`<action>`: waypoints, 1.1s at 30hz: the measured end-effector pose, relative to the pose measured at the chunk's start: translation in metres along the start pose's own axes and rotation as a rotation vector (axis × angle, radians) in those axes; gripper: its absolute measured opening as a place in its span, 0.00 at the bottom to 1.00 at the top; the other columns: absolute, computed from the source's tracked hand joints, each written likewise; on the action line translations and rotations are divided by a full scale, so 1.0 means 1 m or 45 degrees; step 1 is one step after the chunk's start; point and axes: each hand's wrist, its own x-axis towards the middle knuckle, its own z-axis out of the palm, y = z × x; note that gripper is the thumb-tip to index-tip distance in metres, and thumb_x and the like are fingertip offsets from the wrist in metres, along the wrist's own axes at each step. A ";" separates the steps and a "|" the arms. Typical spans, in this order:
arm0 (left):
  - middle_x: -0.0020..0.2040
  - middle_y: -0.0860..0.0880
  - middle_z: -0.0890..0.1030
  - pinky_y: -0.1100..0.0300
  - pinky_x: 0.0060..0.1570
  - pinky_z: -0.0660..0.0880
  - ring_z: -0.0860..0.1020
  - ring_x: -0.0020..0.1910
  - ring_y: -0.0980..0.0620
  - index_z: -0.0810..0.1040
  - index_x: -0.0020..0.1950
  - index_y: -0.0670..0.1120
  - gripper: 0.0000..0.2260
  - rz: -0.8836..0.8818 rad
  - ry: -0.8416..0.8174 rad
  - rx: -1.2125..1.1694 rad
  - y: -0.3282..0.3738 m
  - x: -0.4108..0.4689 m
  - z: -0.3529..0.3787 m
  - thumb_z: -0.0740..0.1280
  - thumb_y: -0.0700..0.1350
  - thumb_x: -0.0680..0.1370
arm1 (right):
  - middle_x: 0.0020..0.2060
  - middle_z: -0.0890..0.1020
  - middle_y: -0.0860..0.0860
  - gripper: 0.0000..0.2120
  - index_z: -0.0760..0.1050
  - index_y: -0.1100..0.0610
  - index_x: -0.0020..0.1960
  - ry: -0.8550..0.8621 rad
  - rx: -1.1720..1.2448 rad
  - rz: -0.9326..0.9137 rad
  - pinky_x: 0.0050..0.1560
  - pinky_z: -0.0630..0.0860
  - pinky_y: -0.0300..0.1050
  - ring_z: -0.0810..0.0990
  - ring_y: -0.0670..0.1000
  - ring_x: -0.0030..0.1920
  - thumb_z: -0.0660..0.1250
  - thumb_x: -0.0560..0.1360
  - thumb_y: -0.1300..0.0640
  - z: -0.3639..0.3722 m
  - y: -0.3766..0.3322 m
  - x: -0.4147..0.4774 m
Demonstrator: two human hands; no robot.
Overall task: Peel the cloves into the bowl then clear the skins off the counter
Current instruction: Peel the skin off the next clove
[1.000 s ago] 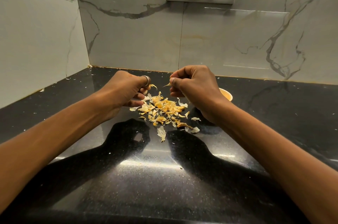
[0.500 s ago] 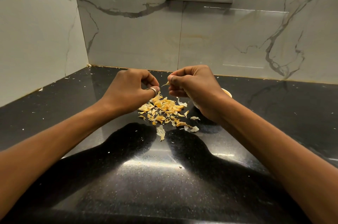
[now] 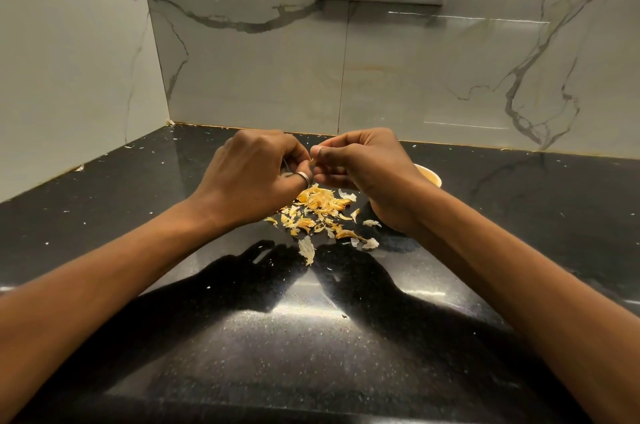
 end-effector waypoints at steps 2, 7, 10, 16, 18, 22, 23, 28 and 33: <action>0.37 0.53 0.80 0.58 0.33 0.77 0.77 0.33 0.56 0.83 0.45 0.45 0.10 0.019 -0.002 0.015 0.001 0.000 0.000 0.66 0.51 0.75 | 0.37 0.83 0.59 0.02 0.80 0.66 0.47 -0.011 0.044 0.022 0.38 0.83 0.40 0.83 0.50 0.33 0.70 0.77 0.66 -0.001 -0.001 0.000; 0.35 0.54 0.78 0.64 0.33 0.69 0.73 0.32 0.60 0.82 0.44 0.45 0.10 -0.010 -0.031 0.000 0.001 0.000 0.001 0.66 0.50 0.75 | 0.36 0.83 0.57 0.02 0.80 0.67 0.48 -0.037 0.096 0.059 0.39 0.83 0.39 0.82 0.49 0.33 0.68 0.77 0.68 0.000 -0.001 -0.001; 0.33 0.55 0.79 0.67 0.31 0.71 0.75 0.29 0.59 0.83 0.44 0.43 0.06 -0.124 -0.054 -0.158 0.002 0.002 0.001 0.69 0.45 0.77 | 0.37 0.83 0.58 0.03 0.80 0.67 0.50 -0.044 0.092 0.055 0.40 0.83 0.39 0.82 0.49 0.34 0.68 0.78 0.68 0.000 -0.002 -0.001; 0.36 0.46 0.81 0.57 0.32 0.81 0.81 0.35 0.46 0.82 0.46 0.42 0.07 -0.563 -0.222 -0.666 0.004 0.004 -0.004 0.66 0.42 0.81 | 0.38 0.83 0.58 0.04 0.80 0.67 0.51 -0.051 0.147 0.067 0.42 0.83 0.40 0.82 0.49 0.35 0.67 0.78 0.68 -0.001 -0.002 0.000; 0.36 0.46 0.79 0.62 0.30 0.78 0.79 0.34 0.52 0.82 0.46 0.41 0.08 -0.696 -0.247 -0.840 0.006 0.005 -0.005 0.64 0.40 0.82 | 0.37 0.83 0.57 0.04 0.80 0.67 0.51 -0.063 0.174 0.068 0.42 0.83 0.40 0.82 0.49 0.35 0.67 0.78 0.68 -0.001 -0.002 0.001; 0.34 0.48 0.78 0.65 0.27 0.75 0.77 0.32 0.57 0.82 0.44 0.41 0.09 -0.918 -0.240 -1.107 0.011 0.008 -0.008 0.65 0.42 0.81 | 0.41 0.84 0.59 0.06 0.81 0.67 0.53 -0.075 0.249 0.085 0.44 0.83 0.40 0.83 0.50 0.38 0.66 0.78 0.69 -0.001 -0.003 0.002; 0.34 0.49 0.78 0.65 0.27 0.75 0.77 0.31 0.58 0.81 0.45 0.41 0.09 -0.946 -0.234 -1.141 0.012 0.008 -0.008 0.65 0.42 0.81 | 0.42 0.84 0.59 0.06 0.80 0.67 0.53 -0.080 0.265 0.090 0.44 0.83 0.40 0.83 0.50 0.38 0.66 0.78 0.69 -0.001 -0.004 0.002; 0.34 0.50 0.78 0.65 0.27 0.76 0.77 0.32 0.58 0.81 0.46 0.40 0.09 -0.946 -0.226 -1.135 0.013 0.008 -0.009 0.65 0.43 0.81 | 0.41 0.84 0.59 0.05 0.80 0.67 0.52 -0.075 0.293 0.104 0.43 0.83 0.40 0.83 0.50 0.38 0.66 0.78 0.69 -0.002 -0.005 0.001; 0.36 0.49 0.78 0.65 0.28 0.75 0.77 0.33 0.57 0.81 0.47 0.40 0.09 -0.903 -0.228 -1.094 0.012 0.009 -0.010 0.65 0.43 0.81 | 0.39 0.83 0.58 0.05 0.80 0.67 0.51 -0.069 0.257 0.105 0.41 0.83 0.39 0.83 0.49 0.36 0.66 0.78 0.70 -0.002 -0.006 0.001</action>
